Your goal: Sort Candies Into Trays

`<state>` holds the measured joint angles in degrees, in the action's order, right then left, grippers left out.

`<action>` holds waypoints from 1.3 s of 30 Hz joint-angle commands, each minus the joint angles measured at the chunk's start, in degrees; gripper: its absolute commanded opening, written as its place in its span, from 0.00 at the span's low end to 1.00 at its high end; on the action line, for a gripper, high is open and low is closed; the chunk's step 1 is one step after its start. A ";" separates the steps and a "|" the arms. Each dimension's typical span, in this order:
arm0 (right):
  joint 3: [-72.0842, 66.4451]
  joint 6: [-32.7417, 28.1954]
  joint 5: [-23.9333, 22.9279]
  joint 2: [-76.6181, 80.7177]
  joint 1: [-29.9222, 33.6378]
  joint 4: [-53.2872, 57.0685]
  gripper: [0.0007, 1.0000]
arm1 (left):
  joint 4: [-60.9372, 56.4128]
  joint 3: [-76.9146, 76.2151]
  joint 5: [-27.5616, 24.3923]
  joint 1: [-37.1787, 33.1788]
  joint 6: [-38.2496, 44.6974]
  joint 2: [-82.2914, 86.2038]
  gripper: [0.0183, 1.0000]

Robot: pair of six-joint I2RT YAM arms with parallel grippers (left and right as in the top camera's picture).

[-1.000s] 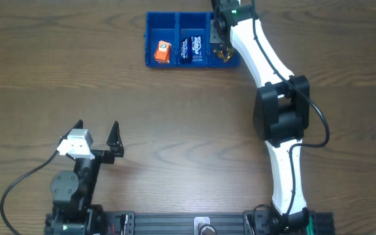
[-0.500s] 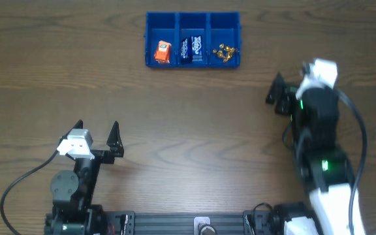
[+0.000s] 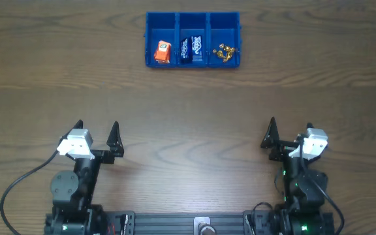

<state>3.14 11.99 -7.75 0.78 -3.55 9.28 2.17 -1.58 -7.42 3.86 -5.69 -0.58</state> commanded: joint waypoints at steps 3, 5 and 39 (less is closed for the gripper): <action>-1.44 -6.78 1.40 -0.61 0.42 -2.51 1.00 | 1.55 1.31 -1.01 -0.20 0.81 0.37 1.00; -2.73 -11.26 1.42 -0.61 0.81 -5.27 1.00 | 1.55 1.31 -1.01 -0.20 0.81 0.37 1.00; -2.71 -16.55 3.41 -0.61 1.05 -4.96 1.00 | 1.55 1.31 -1.01 -0.20 0.81 0.37 1.00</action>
<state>0.78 -3.64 -4.67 0.60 -2.81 4.25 2.17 -1.58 -7.40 3.86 -5.69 -0.58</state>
